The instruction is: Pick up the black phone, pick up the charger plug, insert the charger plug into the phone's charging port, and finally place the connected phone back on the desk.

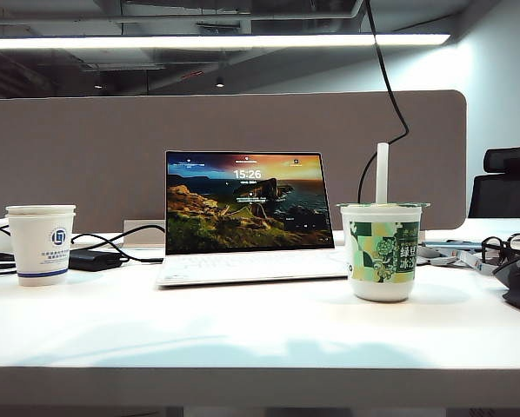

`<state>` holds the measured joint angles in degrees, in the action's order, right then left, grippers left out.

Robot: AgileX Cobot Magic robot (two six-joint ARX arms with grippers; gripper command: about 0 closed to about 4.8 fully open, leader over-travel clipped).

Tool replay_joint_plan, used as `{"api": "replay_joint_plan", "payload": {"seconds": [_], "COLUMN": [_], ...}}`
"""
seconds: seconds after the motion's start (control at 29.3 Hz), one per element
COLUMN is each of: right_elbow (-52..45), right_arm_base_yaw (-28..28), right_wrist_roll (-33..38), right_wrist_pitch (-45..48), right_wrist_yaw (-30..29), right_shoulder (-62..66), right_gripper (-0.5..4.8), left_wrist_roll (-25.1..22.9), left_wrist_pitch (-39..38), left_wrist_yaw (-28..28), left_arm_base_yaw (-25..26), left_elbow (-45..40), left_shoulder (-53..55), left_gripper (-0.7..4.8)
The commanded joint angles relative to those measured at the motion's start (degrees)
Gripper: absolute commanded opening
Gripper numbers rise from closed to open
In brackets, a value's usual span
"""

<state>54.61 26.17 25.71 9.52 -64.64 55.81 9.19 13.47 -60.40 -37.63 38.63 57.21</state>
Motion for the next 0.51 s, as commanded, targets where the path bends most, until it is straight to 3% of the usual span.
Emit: {"api": "replay_joint_plan", "payload": {"seconds": [0.03, 0.51], "right_elbow": [0.07, 0.09], "right_arm_base_yaw": [0.15, 0.26], "right_wrist_roll": [-0.28, -0.48], "right_wrist_pitch": [-0.77, -0.77], "right_wrist_yaw": [-1.49, -2.21], "right_shoulder": [0.00, 0.00], "right_gripper": [-0.05, -0.05], "left_wrist_roll": [-0.39, -0.13], "left_wrist_pitch": [3.34, 3.21], "left_wrist_yaw": [0.85, 1.03], "left_arm_base_yaw": [-0.02, -0.02], "left_elbow": [0.59, 0.59], "left_shoulder": [-0.31, -0.31], "left_gripper": [-0.06, -0.06]}}
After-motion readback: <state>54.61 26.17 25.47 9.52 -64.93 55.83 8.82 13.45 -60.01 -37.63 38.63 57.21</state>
